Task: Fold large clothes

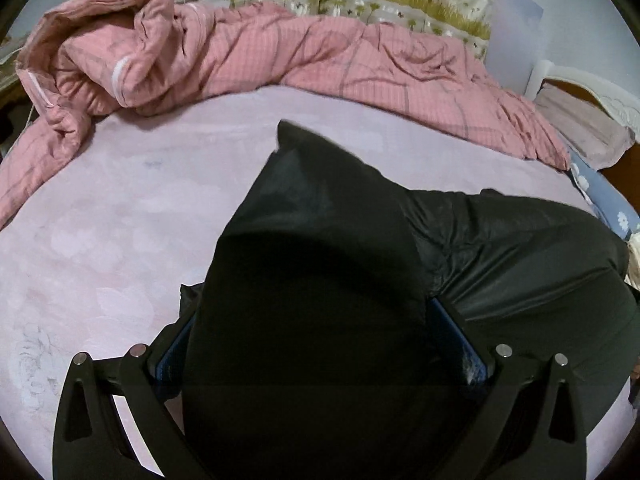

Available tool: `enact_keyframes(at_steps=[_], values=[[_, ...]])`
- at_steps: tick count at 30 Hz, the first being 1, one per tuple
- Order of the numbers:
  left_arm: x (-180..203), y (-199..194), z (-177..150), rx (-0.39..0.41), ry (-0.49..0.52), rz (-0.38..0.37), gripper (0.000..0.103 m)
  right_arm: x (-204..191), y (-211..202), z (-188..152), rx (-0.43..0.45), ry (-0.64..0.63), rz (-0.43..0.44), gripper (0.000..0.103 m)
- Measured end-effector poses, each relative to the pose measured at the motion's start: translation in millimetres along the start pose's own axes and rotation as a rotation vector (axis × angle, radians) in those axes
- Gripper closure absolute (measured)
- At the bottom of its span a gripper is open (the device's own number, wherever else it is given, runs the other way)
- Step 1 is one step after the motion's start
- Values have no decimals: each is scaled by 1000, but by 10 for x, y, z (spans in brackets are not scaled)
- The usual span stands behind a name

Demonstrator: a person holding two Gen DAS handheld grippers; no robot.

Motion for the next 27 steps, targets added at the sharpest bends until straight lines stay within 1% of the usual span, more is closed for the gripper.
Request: enact_keyframes(at_steps=[2,5,8,10,11,12,14,15,16,17,19,20,22,23,25,26,27], values=[[19,40,6,-19,17,22,0,-41,32,-15,-10,-20,-21,0],[21,68,-4,-38,17,30,0,-38,61,-23,-20,-23,-23,0],[30,82,6,-44,28,47,0,-49,68,-21,-21,-32,-37,0],[39,57,14,-33,33,51,0,-47,61,-19,-19,-35,-41,0],[35,24,27,-18,32,48,0,-36,50,-9,-16,-31,-38,0],[48,-48,58,5,34,45,4,-12,14,11,-7,-23,-39,0],[159,-292,167,94,72,11,13,53,-135,78,26,-6,-68,2],[273,-476,237,155,110,-2,12,83,-271,127,63,0,-75,4],[387,-623,281,196,145,-17,12,92,-447,182,113,1,-62,4],[535,-769,313,228,186,-39,12,83,-633,228,164,-5,-44,4],[827,-963,311,268,244,-82,11,34,-881,283,223,-16,-23,4],[944,-990,298,266,244,-93,11,-4,-981,301,246,-17,-14,4],[1224,-984,237,245,241,-192,11,-91,-1133,315,266,-6,-2,3],[1367,-936,206,220,251,-232,10,-155,-1189,310,266,8,37,1],[1568,-735,113,145,270,-250,10,-332,-1194,282,230,-5,123,0],[1628,-640,67,119,278,-259,10,-438,-1162,244,205,-32,149,0],[1659,-538,21,92,286,-252,10,-512,-1120,205,190,-53,156,0]])
Point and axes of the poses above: each gripper's, at about its wrist camera, not at the fingertips, and y roughly the way its jaws point, x to its right, z to its top, the point moved 6 cm from there along y, roughly the way its jaws point, and after that the axes turned 15 degrees about -z, right-handed, at the moved point
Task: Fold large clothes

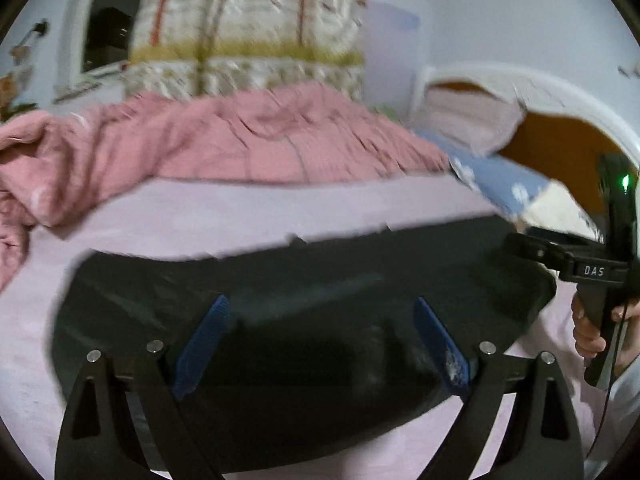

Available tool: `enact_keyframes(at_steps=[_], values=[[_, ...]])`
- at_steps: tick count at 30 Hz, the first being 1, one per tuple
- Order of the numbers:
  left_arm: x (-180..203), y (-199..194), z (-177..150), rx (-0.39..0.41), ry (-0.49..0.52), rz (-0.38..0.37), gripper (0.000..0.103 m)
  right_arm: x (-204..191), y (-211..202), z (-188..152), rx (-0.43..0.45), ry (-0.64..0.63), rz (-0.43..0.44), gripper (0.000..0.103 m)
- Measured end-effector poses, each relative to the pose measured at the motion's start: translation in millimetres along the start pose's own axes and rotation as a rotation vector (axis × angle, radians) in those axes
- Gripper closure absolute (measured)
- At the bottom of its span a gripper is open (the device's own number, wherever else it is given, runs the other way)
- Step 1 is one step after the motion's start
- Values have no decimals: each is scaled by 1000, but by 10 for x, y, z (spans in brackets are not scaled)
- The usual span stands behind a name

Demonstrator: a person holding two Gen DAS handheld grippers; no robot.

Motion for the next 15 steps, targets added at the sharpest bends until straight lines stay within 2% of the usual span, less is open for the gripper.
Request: enact_keyframes(at_steps=[3,5,10,15], values=[[-65,353,-211,-125,1,40,12,-177,269,-219,-91,-100,-40,0],[-151,487,-340,-155,-32,31,11,-212,483,-386,-157,-126,-83,0],[-166,712,-546,-215,6,119,9,-370,650,-538,-130,-203,-174,0],[-174,707,-543,-214,4,118,9,-327,783,-561,-171,-166,-125,0]])
Point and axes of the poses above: each gripper's, at about its wrist camera, not at the fingertips, and y roughly the way its jaws point, x to its right, z to its top, the point moved 6 cm from there along y, roughly the way its jaws point, and after that the axes turned 15 degrees about -z, right-handed, at the moved point
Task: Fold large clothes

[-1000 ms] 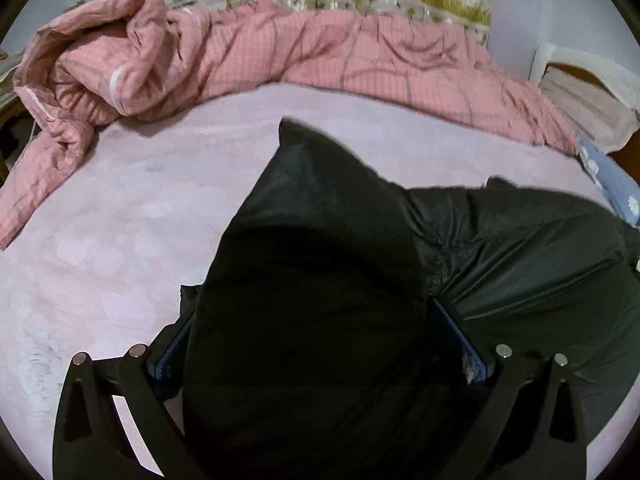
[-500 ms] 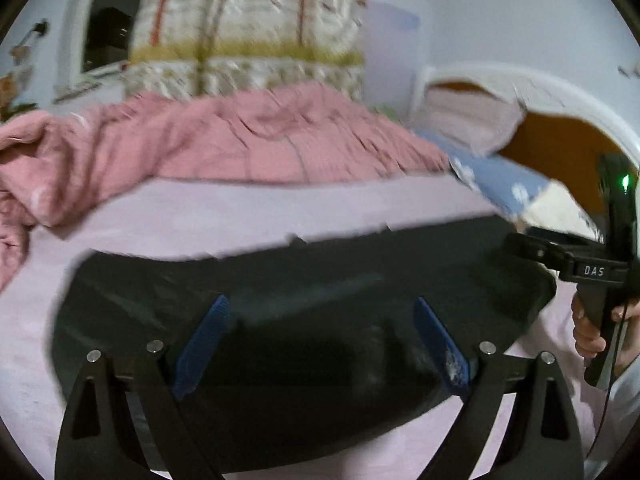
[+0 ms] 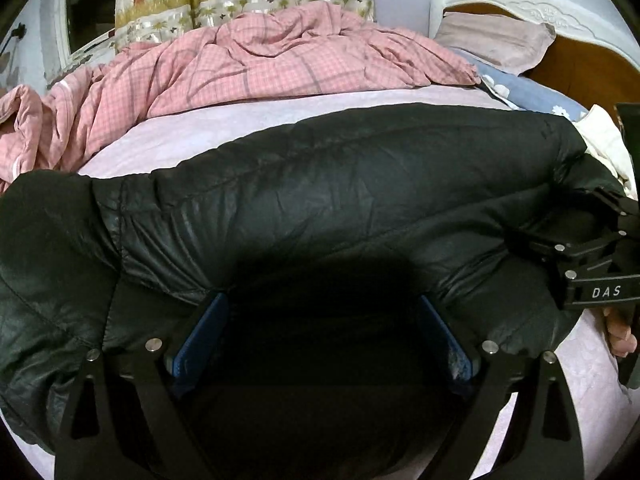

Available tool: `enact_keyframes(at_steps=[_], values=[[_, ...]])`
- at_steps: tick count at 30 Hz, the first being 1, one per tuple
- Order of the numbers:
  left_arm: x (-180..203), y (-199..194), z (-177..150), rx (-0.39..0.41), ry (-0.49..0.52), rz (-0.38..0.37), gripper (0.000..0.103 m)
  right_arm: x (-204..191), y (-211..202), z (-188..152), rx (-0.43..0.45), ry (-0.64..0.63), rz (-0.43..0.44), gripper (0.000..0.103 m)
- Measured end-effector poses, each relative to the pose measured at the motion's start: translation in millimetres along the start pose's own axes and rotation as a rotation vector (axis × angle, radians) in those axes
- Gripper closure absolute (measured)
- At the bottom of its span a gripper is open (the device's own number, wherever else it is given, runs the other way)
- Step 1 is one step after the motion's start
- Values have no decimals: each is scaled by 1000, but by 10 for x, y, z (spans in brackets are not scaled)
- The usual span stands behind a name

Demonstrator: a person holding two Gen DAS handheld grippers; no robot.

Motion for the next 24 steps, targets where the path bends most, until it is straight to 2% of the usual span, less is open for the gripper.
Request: enact_keyframes(at_steps=[4,7,8,12,16,18,21,24], values=[[-29,-192,72,69,-18,-33,13,58,-112,2,52,38,25,1],[-33,-611,103,193,-33,-24,14,229,-416,-18,111,119,39,1],[-19,-720,103,212,-27,-27,14,285,-514,-33,121,150,52,1],[25,-1120,65,278,-26,-24,14,501,-841,-241,86,299,175,0],[50,-1232,-43,287,-60,-43,14,668,-963,-663,34,578,286,0],[85,-1195,-84,279,-67,-60,14,678,-903,-812,1,699,313,0],[191,-1104,-97,277,-63,-112,14,602,-704,-809,-62,707,331,0],[275,-975,-81,272,-65,-170,18,671,-570,-737,-31,760,299,0]])
Point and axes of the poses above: each gripper's, at about its wrist camera, not at the fingertips, and y roughly the way its jaws point, x to its right, z to its top, the point moved 6 cm from there along y, roughly the way its jaws point, and after that the axes turned 15 degrees about -z, right-handed, at the moved point
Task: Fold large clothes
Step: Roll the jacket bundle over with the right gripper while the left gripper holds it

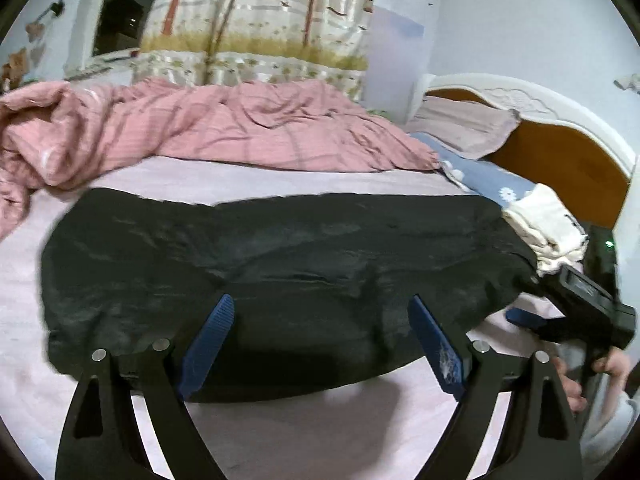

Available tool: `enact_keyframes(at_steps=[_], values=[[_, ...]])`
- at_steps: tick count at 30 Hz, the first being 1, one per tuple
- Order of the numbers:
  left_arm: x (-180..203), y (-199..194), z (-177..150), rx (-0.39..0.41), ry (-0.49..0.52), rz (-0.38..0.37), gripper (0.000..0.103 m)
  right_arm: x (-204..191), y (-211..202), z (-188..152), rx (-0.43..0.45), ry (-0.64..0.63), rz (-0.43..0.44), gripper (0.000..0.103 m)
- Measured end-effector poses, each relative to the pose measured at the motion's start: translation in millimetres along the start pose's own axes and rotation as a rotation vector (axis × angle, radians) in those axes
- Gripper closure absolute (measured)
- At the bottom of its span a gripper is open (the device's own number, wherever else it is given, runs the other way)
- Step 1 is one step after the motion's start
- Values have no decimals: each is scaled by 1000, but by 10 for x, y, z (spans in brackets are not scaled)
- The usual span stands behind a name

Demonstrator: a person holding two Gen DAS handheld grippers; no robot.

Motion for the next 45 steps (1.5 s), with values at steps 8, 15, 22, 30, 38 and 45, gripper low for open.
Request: enact_keyframes(at_steps=[8,15,22,30,38,45], values=[[6,561,-169,-129,-85,-126,87,40,212,182,59,76,-22,0],[-62,738,-251,-219,-132,-82,90,198,230,361,89,134,-28,63],[213,592,-272,-186,-122,-172,91,-122,-437,629,247,-88,-65,83],[864,608,-150,-76,-28,-226,91,-182,-1111,802,370,-229,-171,83],[644,1236,139,-215,-172,-150,82,-75,-1091,766,389,-263,-153,83],[614,1453,-62,-235,-134,-59,84,-274,-1015,658,404,-295,-86,83]])
Point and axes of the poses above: each gripper's, at about its wrist camera, not at the fingertips, and y roughly the way its jaws point, x to its right, z to its top, the point moved 6 cm from there along y, roughly the way its jaws point, and after that the axes turned 15 degrees about -z, right-handed, at the moved point
